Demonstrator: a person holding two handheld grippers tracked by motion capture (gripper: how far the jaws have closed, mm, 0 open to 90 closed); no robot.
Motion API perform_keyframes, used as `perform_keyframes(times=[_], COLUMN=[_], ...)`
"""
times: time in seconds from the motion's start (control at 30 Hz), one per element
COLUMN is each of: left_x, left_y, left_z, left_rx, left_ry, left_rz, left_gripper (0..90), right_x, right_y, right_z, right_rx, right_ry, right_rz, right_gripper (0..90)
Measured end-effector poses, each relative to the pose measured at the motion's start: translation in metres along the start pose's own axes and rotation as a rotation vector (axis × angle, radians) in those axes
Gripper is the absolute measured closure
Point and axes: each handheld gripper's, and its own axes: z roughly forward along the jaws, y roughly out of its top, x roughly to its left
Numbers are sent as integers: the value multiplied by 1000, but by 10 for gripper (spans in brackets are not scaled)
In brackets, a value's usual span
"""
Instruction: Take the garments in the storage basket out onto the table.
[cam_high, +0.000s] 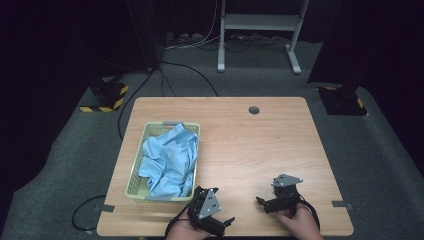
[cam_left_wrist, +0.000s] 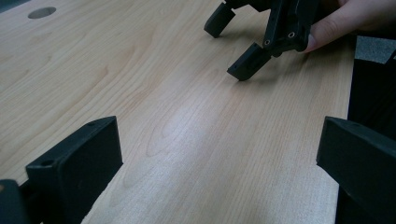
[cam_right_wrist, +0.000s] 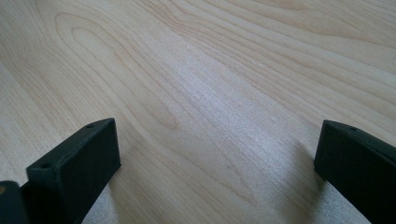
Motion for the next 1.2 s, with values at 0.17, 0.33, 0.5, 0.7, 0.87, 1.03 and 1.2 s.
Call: perform_keyframes(times=[0.17, 0.33, 0.5, 0.7, 0.87, 1.03, 1.2], left_x=[2, 7, 11, 17, 21, 24, 28], left_y=[2, 3, 3, 2, 2, 1, 1], left_z=[-5, -13, -20, -28, -33, -37, -43], left_rx=[-11, -24, -35, -43, -49, -54, -63], left_ry=[5, 16, 37, 54, 72, 86, 102], left_rz=[-3, -19, -34, -50, -60, -69, -79], left_gripper=[6, 6, 6, 6, 5, 5, 6], right_x=[0, 0, 0, 0, 0, 0, 0], right_y=[0, 0, 0, 0, 0, 0, 0], right_z=[0, 0, 0, 0, 0, 0, 0], right_rx=[0, 0, 0, 0, 0, 0, 0], right_ry=[0, 0, 0, 0, 0, 0, 0], right_rz=[0, 0, 0, 1, 0, 0, 0], right_gripper=[0, 0, 0, 0, 0, 0, 0])
